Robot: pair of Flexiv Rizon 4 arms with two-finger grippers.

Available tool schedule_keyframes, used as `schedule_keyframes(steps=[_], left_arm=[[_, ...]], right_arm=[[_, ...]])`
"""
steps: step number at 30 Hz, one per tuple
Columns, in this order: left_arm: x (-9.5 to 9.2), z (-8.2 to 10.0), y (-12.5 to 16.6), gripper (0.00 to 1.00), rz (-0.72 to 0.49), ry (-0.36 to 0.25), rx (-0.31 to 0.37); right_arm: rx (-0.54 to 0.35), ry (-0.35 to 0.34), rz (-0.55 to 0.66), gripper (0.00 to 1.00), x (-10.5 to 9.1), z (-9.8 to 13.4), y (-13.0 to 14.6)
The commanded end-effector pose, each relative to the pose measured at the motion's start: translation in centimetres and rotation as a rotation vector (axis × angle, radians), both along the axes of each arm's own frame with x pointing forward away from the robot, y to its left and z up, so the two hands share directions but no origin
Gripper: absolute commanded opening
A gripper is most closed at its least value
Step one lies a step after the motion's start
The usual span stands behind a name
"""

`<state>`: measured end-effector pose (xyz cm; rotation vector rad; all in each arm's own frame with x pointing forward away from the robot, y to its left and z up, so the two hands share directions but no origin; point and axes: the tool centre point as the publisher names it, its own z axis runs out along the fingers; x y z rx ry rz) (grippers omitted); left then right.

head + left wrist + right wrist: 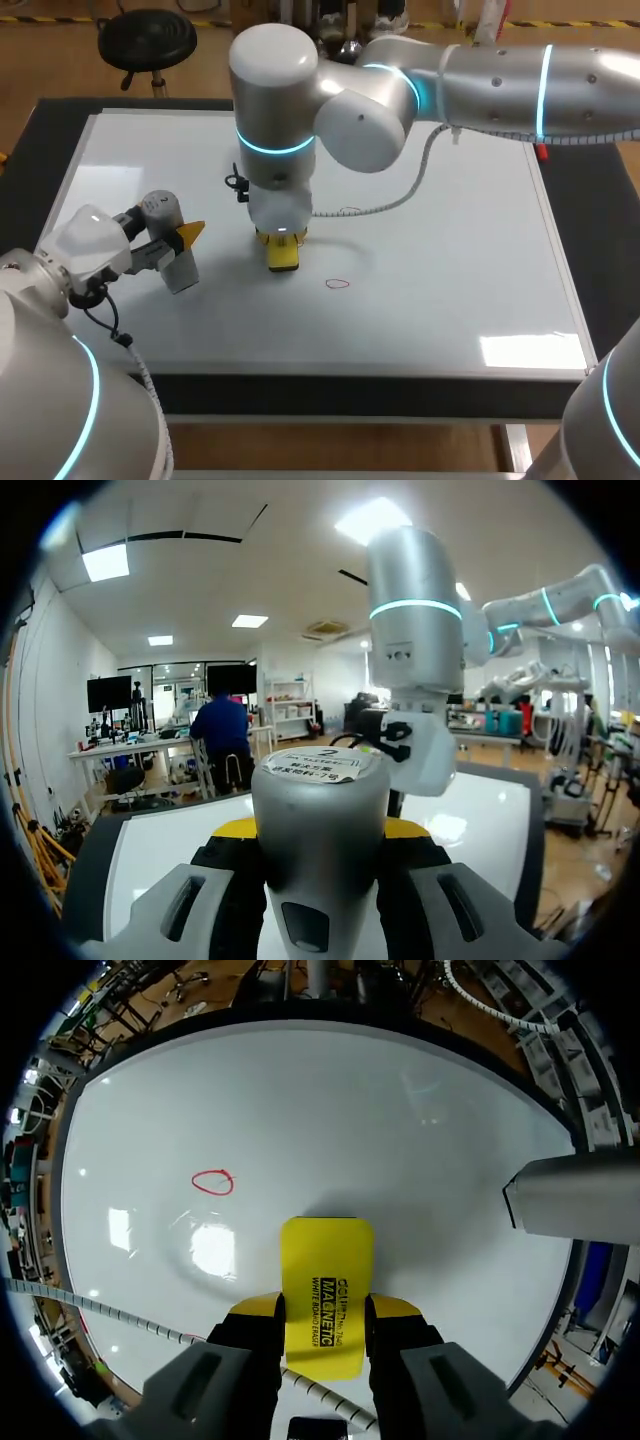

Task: Pick up the inspection probe, press it on each red-marked spot on the whiteboard one by one, put down the probe, pick up the eraser, and wipe off all the red marks.

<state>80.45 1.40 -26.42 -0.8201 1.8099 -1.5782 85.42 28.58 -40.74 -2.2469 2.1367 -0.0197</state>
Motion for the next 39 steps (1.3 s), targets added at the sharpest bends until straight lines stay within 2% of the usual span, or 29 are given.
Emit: schedule_keyframes(steps=[1, 7, 22, 37, 39], left_arm=[[0.0, 0.0, -0.1, 0.0, 0.005, -0.004, 0.0], [0.0, 0.0, -0.1, 0.0, 0.005, -0.004, 0.0], [0.0, 0.0, -0.1, 0.0, 0.005, -0.004, 0.0], [0.0, 0.0, -0.1, 0.0, 0.005, -0.004, 0.0], [0.0, 0.0, -0.1, 0.0, 0.005, -0.004, 0.0]], right_arm=[[0.002, 0.012, 0.002, 0.0, 0.4, -0.7, -0.1], [-0.004, 0.023, -0.005, 0.0, 0.4, -1.1, -0.6], [-0.027, 0.036, -0.07, 0.0, -0.1, -1.3, -4.1], [-0.032, 0.03, -0.116, 0.0, -0.2, -0.8, -5.8], [-0.002, 0.017, -0.119, 0.0, -0.1, -0.2, -5.9]])
